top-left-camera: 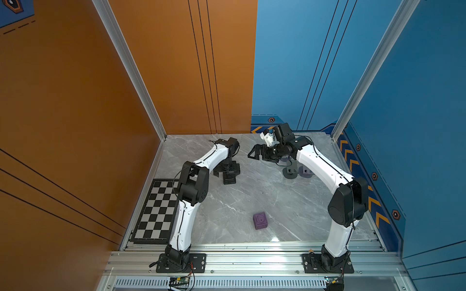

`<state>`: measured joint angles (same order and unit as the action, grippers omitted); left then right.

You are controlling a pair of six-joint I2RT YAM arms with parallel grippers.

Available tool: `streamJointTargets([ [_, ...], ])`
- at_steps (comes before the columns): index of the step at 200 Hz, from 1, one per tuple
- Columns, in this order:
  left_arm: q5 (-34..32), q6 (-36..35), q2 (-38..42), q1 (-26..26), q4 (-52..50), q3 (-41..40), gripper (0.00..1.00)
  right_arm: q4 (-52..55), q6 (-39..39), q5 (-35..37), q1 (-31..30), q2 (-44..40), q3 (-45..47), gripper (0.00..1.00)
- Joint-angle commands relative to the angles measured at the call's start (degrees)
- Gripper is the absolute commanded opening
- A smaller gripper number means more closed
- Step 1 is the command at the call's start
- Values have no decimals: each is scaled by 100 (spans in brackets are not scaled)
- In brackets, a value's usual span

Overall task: Open the phone stand
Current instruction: Move the phone stand to the center of the board, then pick up the phone stand at the center of the board.

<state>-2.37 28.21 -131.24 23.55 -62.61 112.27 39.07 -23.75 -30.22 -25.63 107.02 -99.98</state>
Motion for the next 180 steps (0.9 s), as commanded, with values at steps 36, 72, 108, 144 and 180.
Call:
streamJointTargets([
  [36, -26, -84, -238, 172, -126, 535, 98, 171, 213, 16, 38, -330, 209, 100],
  [72, 2, -31, -470, 124, -134, 770, 98, 158, 247, 7, 132, -438, 381, 100],
  [108, -4, -12, -541, 36, -136, 809, 98, 162, 274, -27, 215, -495, 514, 100],
  [144, 16, 14, -587, 0, -133, 687, 98, 162, 292, -63, 277, -503, 561, 100],
  [180, 0, 42, -691, 0, -124, 686, 98, 162, 292, -103, 322, -480, 556, 100],
])
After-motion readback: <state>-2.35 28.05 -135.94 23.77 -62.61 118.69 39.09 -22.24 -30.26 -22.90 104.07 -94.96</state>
